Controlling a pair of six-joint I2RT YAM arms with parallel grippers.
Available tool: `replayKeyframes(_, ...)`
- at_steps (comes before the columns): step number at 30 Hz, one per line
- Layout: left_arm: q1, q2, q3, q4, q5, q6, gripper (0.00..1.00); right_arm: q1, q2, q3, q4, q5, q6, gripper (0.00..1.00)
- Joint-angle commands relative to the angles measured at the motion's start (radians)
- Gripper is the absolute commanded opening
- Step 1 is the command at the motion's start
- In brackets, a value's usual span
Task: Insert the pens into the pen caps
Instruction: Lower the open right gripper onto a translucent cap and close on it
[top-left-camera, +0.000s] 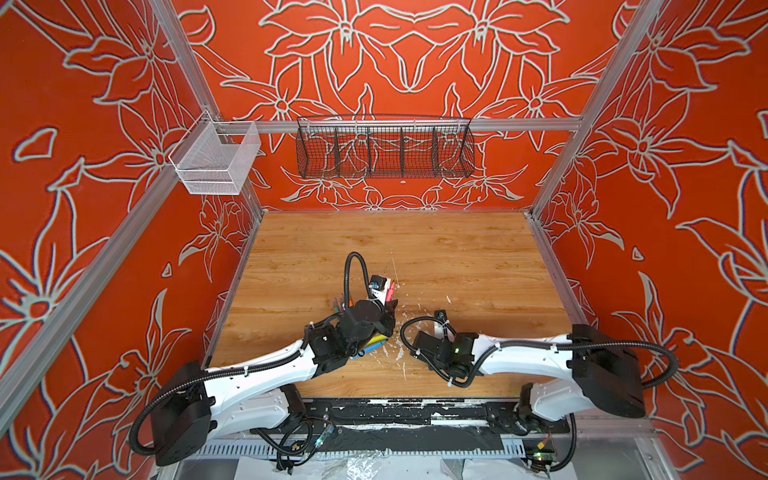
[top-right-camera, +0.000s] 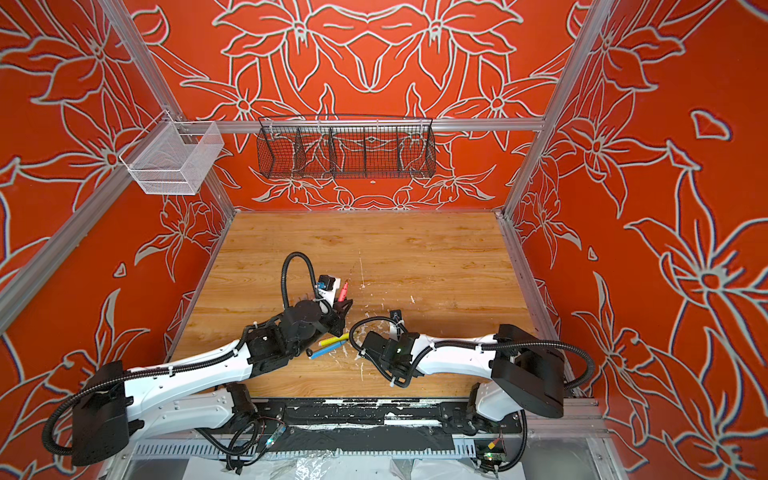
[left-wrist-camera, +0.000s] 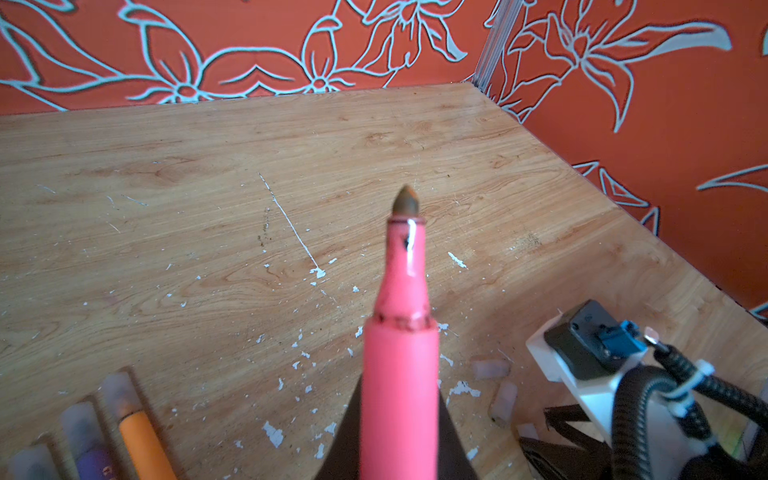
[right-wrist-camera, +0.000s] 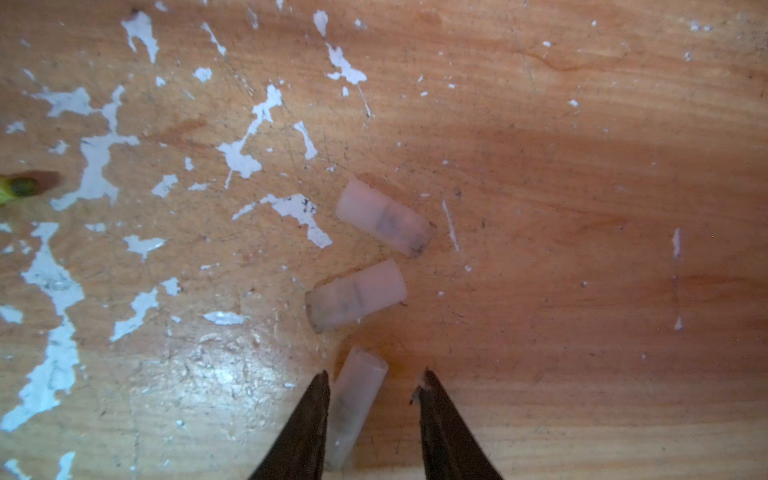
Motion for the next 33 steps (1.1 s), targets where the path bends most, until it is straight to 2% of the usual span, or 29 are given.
replayKeyframes(1,0.007,0.005,0.002,0.015,0.004,-0.004,0.00,0.007,0.003,0.000,-0.027,0.008,0.031,0.38)
replayKeyframes(11,0.007,0.007,0.001,0.016,0.010,-0.007,0.00,0.003,0.008,-0.050,0.028,-0.004,0.034,0.36)
replayKeyframes(18,0.007,0.008,0.001,0.019,0.015,-0.007,0.00,-0.002,-0.012,-0.078,0.036,-0.010,0.037,0.25)
replayKeyframes(29,0.007,0.010,0.000,0.025,0.025,-0.006,0.00,-0.004,-0.002,-0.095,0.040,-0.019,0.045,0.15)
replayKeyframes(33,0.007,-0.004,-0.026,0.084,0.105,0.022,0.00,-0.004,-0.027,-0.105,0.037,-0.003,0.061,0.11)
